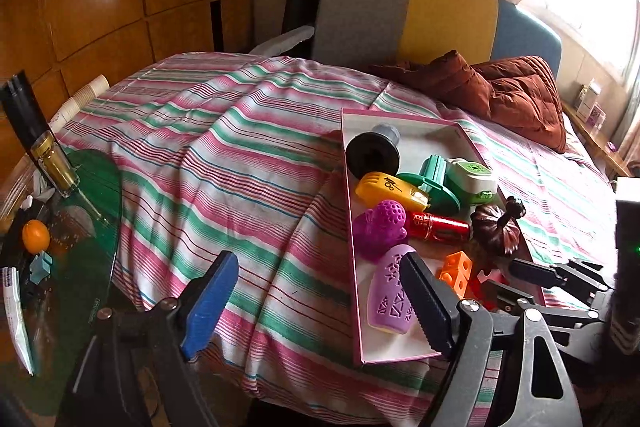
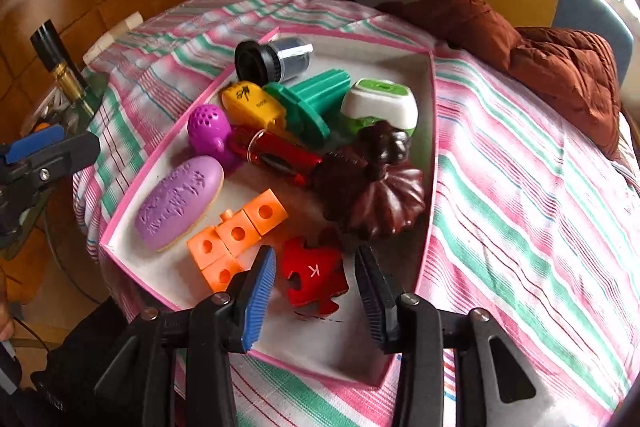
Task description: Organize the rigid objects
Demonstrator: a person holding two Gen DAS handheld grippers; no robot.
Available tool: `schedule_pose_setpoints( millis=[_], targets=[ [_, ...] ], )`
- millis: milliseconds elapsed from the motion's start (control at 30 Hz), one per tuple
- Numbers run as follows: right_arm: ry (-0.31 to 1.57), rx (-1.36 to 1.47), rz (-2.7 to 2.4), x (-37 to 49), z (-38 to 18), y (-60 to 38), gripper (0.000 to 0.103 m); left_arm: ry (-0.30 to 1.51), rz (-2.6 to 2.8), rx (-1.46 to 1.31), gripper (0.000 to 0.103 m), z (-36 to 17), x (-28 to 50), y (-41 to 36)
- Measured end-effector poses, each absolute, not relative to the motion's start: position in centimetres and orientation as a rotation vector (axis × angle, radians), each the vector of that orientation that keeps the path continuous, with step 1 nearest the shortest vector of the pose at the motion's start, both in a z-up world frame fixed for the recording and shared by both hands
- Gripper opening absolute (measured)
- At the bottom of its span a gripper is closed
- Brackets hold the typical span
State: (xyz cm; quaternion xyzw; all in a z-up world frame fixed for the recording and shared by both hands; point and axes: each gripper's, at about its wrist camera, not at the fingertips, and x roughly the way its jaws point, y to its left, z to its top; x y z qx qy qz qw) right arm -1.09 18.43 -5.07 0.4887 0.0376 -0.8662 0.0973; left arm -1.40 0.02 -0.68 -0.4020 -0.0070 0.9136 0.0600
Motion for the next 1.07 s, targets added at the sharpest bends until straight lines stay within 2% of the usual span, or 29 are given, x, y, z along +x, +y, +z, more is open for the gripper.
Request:
schedule_pose_setpoints(
  millis=[167,333,433,1067],
  targets=[
    [0.053,1.32,-2.726,1.0,-2.7,18.8,0.044,-0.034,2.808,-1.162,0.103,0.1,-0.6,0.1],
    [-0.046,1.25,-2.885,1.5,-0.8,19.1,0.045,-0.069,2.866,-1.093,0.103,1.3,0.3,0.1],
    [-0.07,1.238,-2.932,1.3,-0.1,18.9,0.045,-0.003,2.933,-1.092,0.103,1.7,0.8,0.8],
    [-0.08,1.22,-2.946,2.3,0.2,17.2,0.045,-0.059,2.987,-1.068,0.099,1.7,2.6,0.2]
  ],
)
